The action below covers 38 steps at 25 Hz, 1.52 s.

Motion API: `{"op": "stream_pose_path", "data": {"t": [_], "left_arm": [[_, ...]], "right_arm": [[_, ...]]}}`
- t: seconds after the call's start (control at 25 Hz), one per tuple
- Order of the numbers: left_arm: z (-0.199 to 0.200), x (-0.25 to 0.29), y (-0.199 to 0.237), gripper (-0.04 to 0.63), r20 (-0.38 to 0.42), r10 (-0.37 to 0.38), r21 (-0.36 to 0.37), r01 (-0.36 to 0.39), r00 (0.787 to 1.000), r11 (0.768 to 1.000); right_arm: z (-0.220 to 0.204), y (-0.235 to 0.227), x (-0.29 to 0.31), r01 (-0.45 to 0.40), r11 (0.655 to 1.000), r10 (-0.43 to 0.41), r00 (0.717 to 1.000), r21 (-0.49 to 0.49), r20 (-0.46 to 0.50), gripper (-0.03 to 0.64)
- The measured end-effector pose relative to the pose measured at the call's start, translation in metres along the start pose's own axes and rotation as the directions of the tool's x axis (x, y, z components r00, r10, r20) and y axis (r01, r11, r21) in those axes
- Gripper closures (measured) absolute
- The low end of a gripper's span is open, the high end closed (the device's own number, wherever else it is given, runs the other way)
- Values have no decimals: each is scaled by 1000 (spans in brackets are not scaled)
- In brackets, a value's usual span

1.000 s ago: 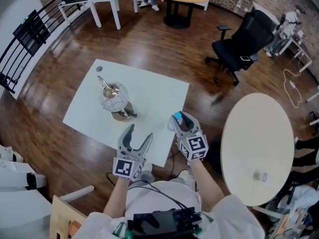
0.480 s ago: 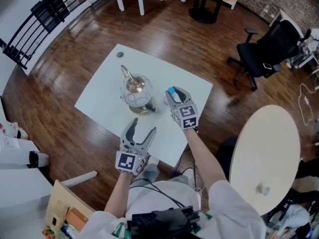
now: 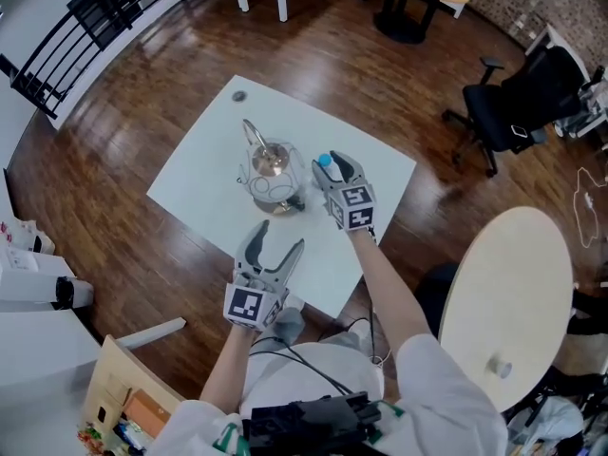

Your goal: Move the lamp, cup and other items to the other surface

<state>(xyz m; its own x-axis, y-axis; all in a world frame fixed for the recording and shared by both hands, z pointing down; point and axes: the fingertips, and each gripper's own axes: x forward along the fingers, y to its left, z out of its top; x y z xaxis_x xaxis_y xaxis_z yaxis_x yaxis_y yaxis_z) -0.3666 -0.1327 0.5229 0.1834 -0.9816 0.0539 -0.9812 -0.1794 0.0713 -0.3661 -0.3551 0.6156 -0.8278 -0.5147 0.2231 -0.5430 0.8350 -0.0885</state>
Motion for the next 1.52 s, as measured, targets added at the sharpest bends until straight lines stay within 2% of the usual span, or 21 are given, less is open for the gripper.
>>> {"op": "stream_pose_path", "data": {"t": [0.08, 0.16, 0.28, 0.4, 0.56, 0.68, 0.88, 0.92, 0.96, 1.12, 1.32, 1.4, 1.52], "left_arm": [[6, 5, -7, 284, 4, -14, -15, 14, 1000, 1000], [9, 8, -12, 284, 7, -25, -18, 25, 1000, 1000], [18, 10, -24, 284, 24, -41, -22, 42, 999, 999], [17, 8, -32, 284, 50, -64, 51, 61, 997, 997], [28, 8, -59, 284, 67, -111, 64, 106, 992, 992], [38, 12, -86, 284, 77, -162, 67, 157, 984, 985], [48, 20, -129, 284, 91, -254, 74, 248, 963, 966], [49, 24, -139, 284, 96, -272, 75, 265, 958, 961], [51, 28, -150, 284, 101, -292, 77, 285, 951, 956], [57, 38, -195, 284, 111, -365, 91, 357, 924, 930], [55, 40, -233, 284, 105, -436, 92, 428, 894, 899], [51, 41, -250, 285, 98, -469, 82, 463, 878, 883], [42, 44, -280, 289, 66, -522, 74, 518, 850, 853]], "right_arm": [[9, -1, -10, 8, 1000, -8, 999, 18, 33, 294], [21, -2, -27, 19, 999, -21, 997, 26, 74, 253], [43, -4, -63, 40, 999, -44, 987, 31, 153, 249], [59, -11, -111, 76, 996, -82, 969, 37, 235, 249], [76, -25, -190, 165, 985, -175, 934, 57, 311, 249], [81, -31, -253, 246, 967, -254, 908, 67, 334, 249], [67, -42, -350, 405, 907, -419, 843, 116, 338, 247], [63, -43, -368, 430, 894, -447, 831, 128, 331, 212], [59, -45, -388, 458, 878, -477, 817, 139, 324, 212], [39, -56, -467, 580, 791, -611, 730, 194, 306, 212], [11, -50, -527, 675, 674, -738, 627, 301, 248, 213], [0, -44, -540, 682, 654, -756, 611, 329, 236, 213], [-10, -39, -557, 689, 642, -766, 601, 336, 229, 213]]}}
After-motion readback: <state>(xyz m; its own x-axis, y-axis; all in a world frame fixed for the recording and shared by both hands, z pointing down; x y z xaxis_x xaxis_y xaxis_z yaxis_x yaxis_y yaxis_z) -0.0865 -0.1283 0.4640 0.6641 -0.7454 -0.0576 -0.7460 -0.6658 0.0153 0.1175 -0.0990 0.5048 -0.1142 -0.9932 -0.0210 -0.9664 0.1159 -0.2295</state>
